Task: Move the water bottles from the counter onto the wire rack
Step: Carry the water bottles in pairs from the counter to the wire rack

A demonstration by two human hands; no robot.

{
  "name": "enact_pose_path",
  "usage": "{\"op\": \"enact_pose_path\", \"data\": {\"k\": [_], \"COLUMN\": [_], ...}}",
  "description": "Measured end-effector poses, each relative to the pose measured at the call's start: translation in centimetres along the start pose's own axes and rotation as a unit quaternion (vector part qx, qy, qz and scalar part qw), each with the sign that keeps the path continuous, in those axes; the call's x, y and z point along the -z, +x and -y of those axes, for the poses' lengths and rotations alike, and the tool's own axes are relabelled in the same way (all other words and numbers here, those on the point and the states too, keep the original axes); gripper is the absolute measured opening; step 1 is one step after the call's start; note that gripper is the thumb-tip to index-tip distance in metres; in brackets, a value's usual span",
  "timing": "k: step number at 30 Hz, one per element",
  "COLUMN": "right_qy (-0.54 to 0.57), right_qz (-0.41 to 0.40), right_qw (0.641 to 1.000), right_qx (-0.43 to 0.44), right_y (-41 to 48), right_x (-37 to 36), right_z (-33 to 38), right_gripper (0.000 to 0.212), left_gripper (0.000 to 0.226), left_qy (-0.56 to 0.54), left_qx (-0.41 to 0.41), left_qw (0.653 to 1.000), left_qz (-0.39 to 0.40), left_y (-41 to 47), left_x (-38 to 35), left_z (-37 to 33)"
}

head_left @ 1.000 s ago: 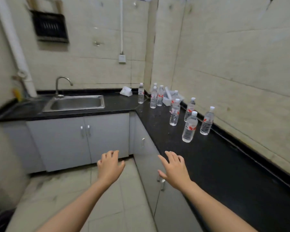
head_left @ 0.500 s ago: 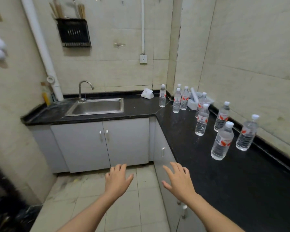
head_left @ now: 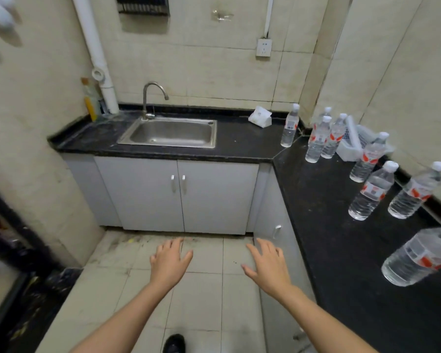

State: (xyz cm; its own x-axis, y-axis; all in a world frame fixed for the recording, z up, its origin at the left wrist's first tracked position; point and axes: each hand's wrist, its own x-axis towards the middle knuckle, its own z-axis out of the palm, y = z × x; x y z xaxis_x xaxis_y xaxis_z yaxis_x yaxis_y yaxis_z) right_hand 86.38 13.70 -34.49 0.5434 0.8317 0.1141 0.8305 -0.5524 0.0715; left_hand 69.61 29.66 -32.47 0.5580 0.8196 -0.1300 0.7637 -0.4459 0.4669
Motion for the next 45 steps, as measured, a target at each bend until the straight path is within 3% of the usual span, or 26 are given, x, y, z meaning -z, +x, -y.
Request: {"op": "enact_pose_path", "data": {"k": [7,15,20,25,37,45], "right_qy": [-0.006,0.017,0.029,0.138,0.272,0.313], "right_qz": [0.044,0.072,0.068,0.031,-0.068,-0.062], "right_qw": [0.999,0.991,0.980,0.949,0.877,0.831], "right_qx": [0.008,-0.108,-0.186,-0.281,-0.390,-0.457], "right_y": [14.4,23.1,23.7,24.7,37.2,38.6], "right_x": [0.0,0.8,-0.8,-1.6,-3.3,-5.1], "right_z": [3.9,2.7,-1.4,-5.8,-21.9,-25.4], "right_gripper": [0.051,0.049,0.053,0.053,0.054,0.054], "left_gripper": [0.047,0.047,0.045,0.047,0.045,0.046], "left_qy": [-0.039,-0.058,-0.086,-0.073,-0.082,-0.080], "left_qx": [0.019,0.006,-0.044,-0.113,-0.139,-0.143], "left_qw": [0.999,0.998,0.994,0.984,0.985,0.972], "left_qz": [-0.021,-0.025,0.048,0.116,0.056,0.166], "left_y": [14.1,27.9,31.3,33.6,47.4,49.0], "left_x": [3.8,7.9,3.6,-0.3,-3.2,-9.9], "left_z": [4.3,4.7,-0.4,-6.3,-21.3,-27.5]}}
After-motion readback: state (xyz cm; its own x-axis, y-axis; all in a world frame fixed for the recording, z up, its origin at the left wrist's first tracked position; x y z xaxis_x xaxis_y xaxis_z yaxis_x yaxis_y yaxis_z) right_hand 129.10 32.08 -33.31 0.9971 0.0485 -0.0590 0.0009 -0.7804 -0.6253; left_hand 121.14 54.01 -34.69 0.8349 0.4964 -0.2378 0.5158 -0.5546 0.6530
